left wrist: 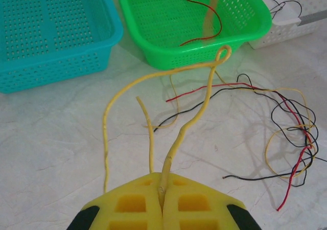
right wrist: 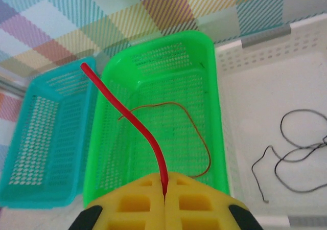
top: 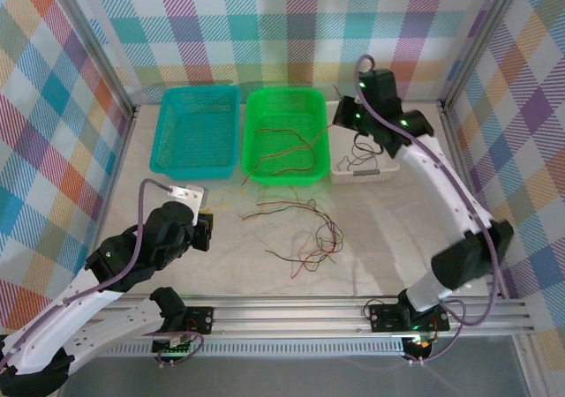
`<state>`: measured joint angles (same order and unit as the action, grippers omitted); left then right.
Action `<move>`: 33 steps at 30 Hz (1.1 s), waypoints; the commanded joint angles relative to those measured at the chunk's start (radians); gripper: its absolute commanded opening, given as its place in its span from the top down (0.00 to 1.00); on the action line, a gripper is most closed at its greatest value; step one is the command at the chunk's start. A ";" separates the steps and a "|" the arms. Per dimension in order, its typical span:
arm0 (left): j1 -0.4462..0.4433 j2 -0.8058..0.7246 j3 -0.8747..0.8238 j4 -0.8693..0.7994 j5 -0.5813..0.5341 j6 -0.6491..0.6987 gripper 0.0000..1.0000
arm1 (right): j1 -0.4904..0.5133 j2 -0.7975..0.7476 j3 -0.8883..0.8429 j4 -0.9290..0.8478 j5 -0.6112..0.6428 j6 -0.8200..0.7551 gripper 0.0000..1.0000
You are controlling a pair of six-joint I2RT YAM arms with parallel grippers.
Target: Untangle the cables
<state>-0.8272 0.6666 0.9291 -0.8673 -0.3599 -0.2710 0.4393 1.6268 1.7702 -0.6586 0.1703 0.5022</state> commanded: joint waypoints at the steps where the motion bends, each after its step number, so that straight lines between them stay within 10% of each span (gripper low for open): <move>1: 0.015 0.006 -0.015 0.030 0.022 0.014 1.00 | 0.035 0.122 0.145 -0.078 0.145 -0.074 1.00; 15: 0.045 0.018 -0.020 0.044 0.047 0.026 1.00 | 0.121 0.698 0.845 -0.343 0.392 -0.213 1.00; 33: 0.068 0.033 -0.024 0.053 0.082 0.032 1.00 | 0.180 0.913 0.865 -0.367 0.408 -0.289 1.00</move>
<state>-0.7731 0.6994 0.9184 -0.8345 -0.2928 -0.2626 0.5999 2.5175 2.6068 -1.0092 0.5659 0.2516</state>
